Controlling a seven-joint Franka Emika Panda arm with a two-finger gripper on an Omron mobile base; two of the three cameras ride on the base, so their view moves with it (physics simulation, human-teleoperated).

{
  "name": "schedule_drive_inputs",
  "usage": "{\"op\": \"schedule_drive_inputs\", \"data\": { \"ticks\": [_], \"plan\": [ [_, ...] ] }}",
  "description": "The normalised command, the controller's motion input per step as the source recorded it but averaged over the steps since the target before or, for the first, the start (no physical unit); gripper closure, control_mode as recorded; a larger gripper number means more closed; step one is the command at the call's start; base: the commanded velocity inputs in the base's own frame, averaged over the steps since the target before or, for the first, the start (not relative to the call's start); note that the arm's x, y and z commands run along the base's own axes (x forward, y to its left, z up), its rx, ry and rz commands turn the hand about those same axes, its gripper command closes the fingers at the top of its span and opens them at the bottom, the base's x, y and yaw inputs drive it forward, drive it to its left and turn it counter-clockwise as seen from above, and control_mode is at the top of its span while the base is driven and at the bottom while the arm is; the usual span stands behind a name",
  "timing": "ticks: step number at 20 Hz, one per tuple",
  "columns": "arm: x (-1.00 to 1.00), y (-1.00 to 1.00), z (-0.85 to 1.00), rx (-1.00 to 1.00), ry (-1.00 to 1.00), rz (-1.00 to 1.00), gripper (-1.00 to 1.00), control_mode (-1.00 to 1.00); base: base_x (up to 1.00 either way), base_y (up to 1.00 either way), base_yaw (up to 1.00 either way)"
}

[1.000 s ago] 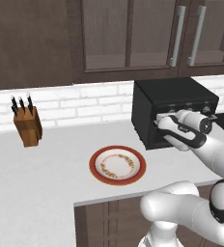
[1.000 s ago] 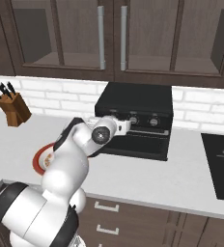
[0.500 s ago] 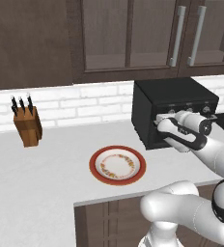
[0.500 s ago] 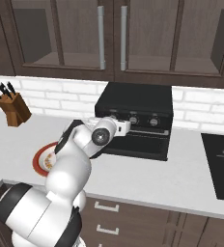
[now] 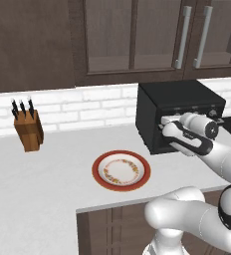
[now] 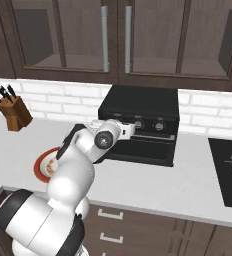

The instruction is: Pick up the kebab skewer and baguette bread, and place them inside the toaster oven. Close the toaster oven door and start by setting the timer.

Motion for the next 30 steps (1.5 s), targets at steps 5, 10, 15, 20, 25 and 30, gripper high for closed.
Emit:
{"op": "schedule_drive_inputs", "data": {
  "ticks": [5,10,15,20,25,30],
  "plan": [
    [0.00,0.01,0.00,0.00,0.00,0.00,-1.00,-1.00,0.00,0.00,0.00],
    [0.00,0.00,0.00,0.00,0.00,0.00,-1.00,-1.00,0.00,0.00,0.00],
    [0.00,0.00,0.00,0.00,0.00,0.00,1.00,-1.00,0.00,0.00,0.00],
    [0.00,0.00,0.00,0.00,0.00,0.00,1.00,-1.00,0.00,0.00,0.00],
    [0.00,0.00,0.00,0.00,0.00,0.00,1.00,-1.00,0.00,0.00,0.00],
    [0.00,0.00,0.00,0.00,0.00,0.00,1.00,-1.00,0.00,0.00,0.00]
  ]
}}
